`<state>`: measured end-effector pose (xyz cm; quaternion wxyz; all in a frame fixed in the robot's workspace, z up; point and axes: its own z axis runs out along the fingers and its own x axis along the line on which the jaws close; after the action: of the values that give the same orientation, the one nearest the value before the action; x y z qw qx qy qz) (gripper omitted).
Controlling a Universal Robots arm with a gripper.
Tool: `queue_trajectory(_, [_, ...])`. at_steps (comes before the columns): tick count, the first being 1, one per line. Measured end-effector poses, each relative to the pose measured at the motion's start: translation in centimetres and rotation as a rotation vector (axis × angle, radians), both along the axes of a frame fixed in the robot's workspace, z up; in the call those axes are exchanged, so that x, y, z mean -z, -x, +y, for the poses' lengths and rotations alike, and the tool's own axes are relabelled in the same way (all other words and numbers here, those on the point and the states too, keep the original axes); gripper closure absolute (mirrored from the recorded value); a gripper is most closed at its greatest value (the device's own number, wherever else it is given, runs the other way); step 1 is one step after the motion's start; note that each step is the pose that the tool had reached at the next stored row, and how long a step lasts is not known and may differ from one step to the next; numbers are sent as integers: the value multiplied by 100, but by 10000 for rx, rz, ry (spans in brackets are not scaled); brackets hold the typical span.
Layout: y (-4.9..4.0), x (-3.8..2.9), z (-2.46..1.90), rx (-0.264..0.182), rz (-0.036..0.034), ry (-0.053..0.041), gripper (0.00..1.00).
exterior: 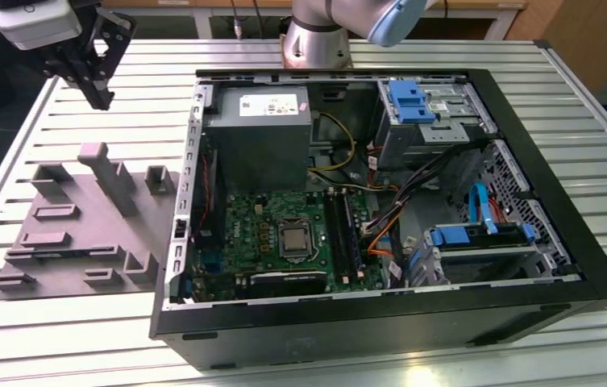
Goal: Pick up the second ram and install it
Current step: 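Reach for the second ram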
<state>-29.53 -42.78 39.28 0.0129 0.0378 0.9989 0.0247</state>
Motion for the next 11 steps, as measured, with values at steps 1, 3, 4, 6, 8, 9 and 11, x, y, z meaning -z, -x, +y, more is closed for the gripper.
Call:
queue_trajectory(1, [4,0,-2,0,-1,0,89])
queue_trajectory(3, [13,0,-5,0,0,0,89])
queue_trajectory(4, [18,0,-7,0,0,0,89])
queue_trajectory(6, [26,0,-10,0,0,0,89])
queue_trajectory(8, [36,0,-13,0,0,0,89])
queue_trajectory(9, [40,0,-15,0,0,0,89])
queue_trajectory(11, [48,0,-18,0,0,0,89])
